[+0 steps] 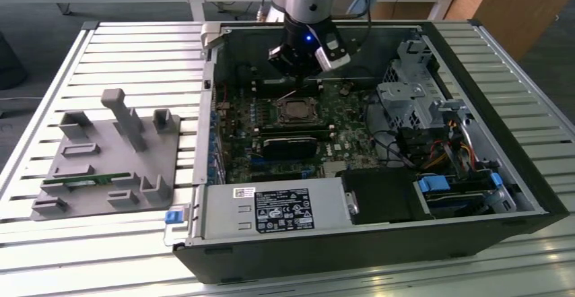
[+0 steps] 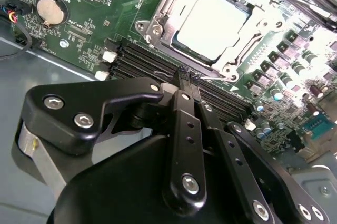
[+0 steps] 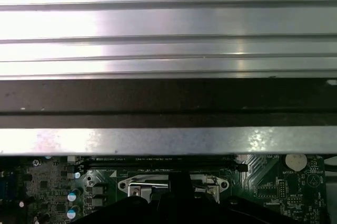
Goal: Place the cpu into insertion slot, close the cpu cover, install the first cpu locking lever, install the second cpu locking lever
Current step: 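Install the first cpu locking lever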
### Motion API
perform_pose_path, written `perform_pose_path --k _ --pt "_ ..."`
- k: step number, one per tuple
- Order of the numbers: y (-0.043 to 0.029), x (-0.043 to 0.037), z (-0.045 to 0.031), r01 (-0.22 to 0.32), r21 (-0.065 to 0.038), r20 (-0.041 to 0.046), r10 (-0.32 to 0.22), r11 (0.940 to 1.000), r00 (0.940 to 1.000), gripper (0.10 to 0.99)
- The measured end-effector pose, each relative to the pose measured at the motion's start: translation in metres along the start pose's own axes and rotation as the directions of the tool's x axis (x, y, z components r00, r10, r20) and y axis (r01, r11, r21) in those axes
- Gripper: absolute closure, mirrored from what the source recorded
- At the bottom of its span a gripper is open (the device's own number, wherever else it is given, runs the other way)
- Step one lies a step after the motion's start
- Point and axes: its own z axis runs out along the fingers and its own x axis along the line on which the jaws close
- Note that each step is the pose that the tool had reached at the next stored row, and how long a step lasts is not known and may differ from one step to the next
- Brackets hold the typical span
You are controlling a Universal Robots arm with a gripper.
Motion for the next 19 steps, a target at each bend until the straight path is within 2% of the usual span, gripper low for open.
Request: perform_pose_path --k 11,19 --pt "0.0028 -0.0012 0.0045 0.013 0.0 -0.0012 -0.013 0.9999 0.9999 0.98" --pt "0.0035 -0.007 0.0099 0.019 0.0 -0.0019 -0.019 0.9998 0.9998 0.98"
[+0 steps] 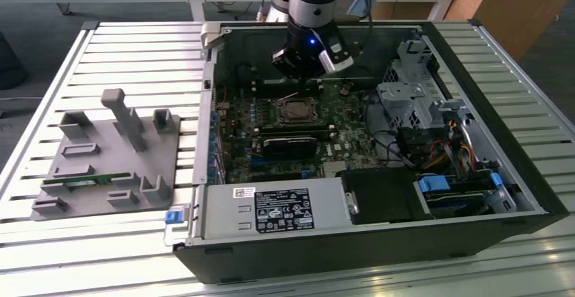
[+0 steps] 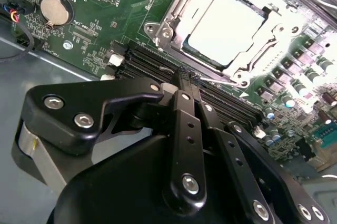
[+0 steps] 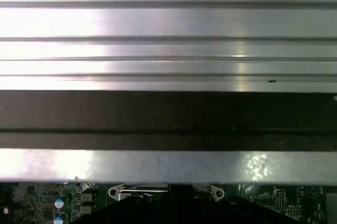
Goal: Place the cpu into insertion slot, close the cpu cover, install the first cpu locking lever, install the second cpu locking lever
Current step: 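Install the first cpu locking lever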
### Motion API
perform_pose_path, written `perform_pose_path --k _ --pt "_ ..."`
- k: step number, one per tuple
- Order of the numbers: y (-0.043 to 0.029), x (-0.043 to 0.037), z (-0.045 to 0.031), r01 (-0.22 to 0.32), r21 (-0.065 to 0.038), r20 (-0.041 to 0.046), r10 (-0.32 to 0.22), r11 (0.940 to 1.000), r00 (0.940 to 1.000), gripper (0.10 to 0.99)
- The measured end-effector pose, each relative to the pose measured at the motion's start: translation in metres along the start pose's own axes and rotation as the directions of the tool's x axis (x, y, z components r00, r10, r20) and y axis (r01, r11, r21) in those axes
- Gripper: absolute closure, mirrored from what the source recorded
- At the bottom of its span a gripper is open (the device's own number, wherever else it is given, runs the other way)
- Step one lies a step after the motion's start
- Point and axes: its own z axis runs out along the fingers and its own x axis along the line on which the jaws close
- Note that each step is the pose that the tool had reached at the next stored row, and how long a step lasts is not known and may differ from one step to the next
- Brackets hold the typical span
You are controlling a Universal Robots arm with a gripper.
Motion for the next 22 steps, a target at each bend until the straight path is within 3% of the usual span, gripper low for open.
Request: perform_pose_path --k 14,22 --pt "-0.0009 -0.0034 0.0158 0.006 0.0 -0.0007 -0.006 1.0 1.0 0.98" --pt "-0.001 -0.0037 0.017 0.006 0.0 -0.0007 -0.006 1.0 1.0 0.98"
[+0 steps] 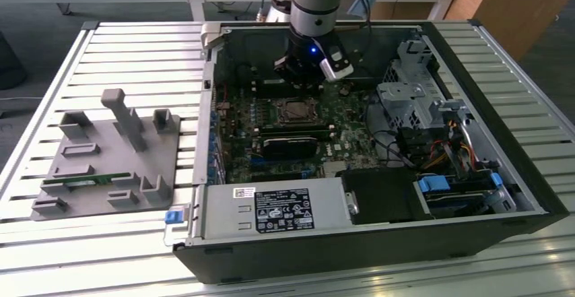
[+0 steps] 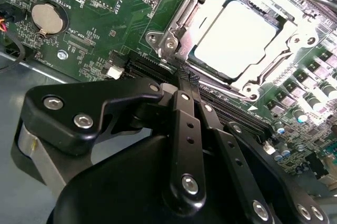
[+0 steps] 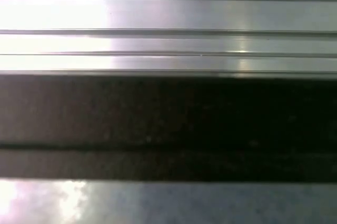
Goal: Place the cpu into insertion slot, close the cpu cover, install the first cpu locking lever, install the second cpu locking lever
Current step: 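Install the first cpu locking lever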
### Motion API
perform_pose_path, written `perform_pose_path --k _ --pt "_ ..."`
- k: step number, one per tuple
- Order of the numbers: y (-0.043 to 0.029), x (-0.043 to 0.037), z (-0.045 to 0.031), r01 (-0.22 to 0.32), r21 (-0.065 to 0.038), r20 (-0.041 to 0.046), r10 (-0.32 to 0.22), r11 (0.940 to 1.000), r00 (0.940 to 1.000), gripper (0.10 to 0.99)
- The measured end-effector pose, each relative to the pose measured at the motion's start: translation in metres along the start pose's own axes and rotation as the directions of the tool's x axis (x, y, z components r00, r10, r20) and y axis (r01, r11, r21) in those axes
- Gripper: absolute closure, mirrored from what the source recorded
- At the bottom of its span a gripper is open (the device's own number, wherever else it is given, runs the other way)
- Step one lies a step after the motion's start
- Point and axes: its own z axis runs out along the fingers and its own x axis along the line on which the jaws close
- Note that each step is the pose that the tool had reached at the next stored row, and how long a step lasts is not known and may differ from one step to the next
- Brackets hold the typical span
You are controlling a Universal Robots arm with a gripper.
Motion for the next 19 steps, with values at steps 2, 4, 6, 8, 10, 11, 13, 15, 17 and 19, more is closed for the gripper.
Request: perform_pose_path --k 2,4,6,8,10,11,13,15,17,19 --pt "0.0001 0.0 -0.0009 0.0 0.0 0.0001 0.0 1.0 1.0 0.98" --pt "0.0001 0.0 -0.001 0.0 0.0 0.0002 0.0 1.0 1.0 0.98" --pt "0.0001 0.0 -0.0009 0.0 0.001 0.0003 0.0 1.0 1.0 0.98" --pt "0.0 -0.0001 -0.0005 0.0 0.006 0.0001 0.0 1.0 1.0 0.98" --pt "0.0 -0.0004 0.0001 0.0 0.009 0.0001 0.0 1.0 1.0 0.98" --pt "0.0 -0.0005 0.0004 0.0 0.012 0.0002 0.0 0.9999 1.0 0.98" --pt "-0.0001 -0.0007 0.0011 0.0 0.016 0.0003 0.0 0.9999 1.0 0.98" --pt "-0.0002 -0.0008 0.0019 0.0 0.022 0.0002 0.0 0.9998 1.0 0.98" --pt "-0.0002 -0.0009 0.0022 0.0 0.026 0.0002 0.0 0.9997 1.0 0.98" --pt "-0.0002 -0.0009 0.0022 0.0 0.026 0.0004 0.0 0.9997 1.0 0.98"
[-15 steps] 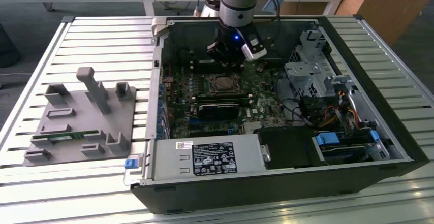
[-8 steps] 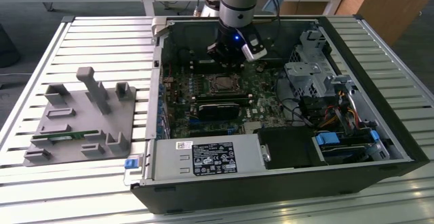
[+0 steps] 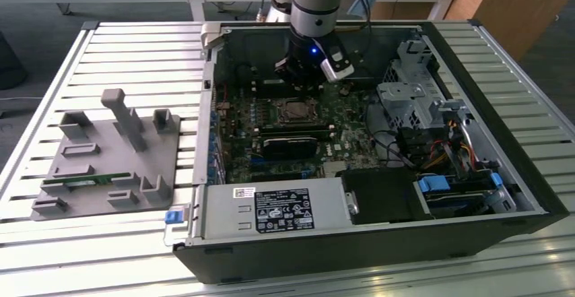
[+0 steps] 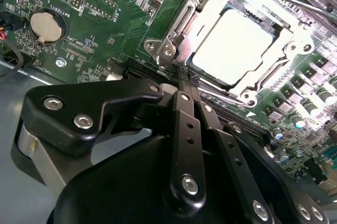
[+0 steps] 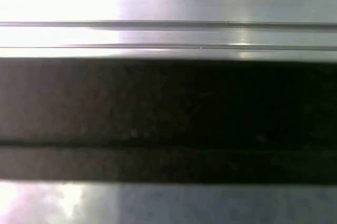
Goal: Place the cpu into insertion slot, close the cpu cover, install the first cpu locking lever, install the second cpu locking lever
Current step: 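Install the first cpu locking lever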
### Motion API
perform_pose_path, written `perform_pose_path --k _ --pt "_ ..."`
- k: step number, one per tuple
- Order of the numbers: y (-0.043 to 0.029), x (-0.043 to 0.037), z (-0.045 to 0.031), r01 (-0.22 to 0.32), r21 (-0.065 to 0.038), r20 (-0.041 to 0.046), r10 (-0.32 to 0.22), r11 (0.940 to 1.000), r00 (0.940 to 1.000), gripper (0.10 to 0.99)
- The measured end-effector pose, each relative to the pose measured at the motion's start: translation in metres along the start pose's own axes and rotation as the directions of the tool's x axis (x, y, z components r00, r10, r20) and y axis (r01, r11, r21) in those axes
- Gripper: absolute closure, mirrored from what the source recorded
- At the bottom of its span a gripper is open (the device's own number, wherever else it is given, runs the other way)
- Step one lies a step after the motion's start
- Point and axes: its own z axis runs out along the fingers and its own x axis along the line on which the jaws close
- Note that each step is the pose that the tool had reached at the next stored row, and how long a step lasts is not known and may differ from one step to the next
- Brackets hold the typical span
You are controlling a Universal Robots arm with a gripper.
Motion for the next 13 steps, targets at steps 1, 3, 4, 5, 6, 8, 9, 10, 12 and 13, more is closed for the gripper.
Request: perform_pose_path --k 1,3,4,5,6,8,9,10,12,13 --pt "0.0 0.0 -0.0005 0.0 0.0 0.0 0.0 1.0 1.0 0.98" --pt "0.0002 0.0 -0.0022 0.0 0.0 -0.0001 0.0 1.0 1.0 0.98" --pt "0.0003 0.0 -0.003 0.0 0.0 -0.0001 0.0 1.0 1.0 0.98" --pt "0.0003 0.0 -0.0032 0.0 0.0 0.0 0.0 1.0 1.0 0.98" --pt "0.0003 0.0 -0.0031 0.0 0.0 0.0001 0.0 1.0 1.0 0.98" --pt "0.0003 0.0001 -0.0026 0.0 0.007 0.0001 0.0 1.0 1.0 0.98" --pt "0.0003 0.0 -0.0021 0.0 0.011 0.0002 0.0 0.9999 1.0 0.98" --pt "0.0003 0.0 -0.0016 0.0 0.016 0.0002 0.0 0.9999 1.0 0.98" --pt "0.0005 0.0001 -0.0006 0.0 0.024 0.0 0.0 0.9997 1.0 0.98" --pt "0.0005 0.0001 -0.0003 0.0 0.03 0.0 0.0 0.9996 1.0 0.98"
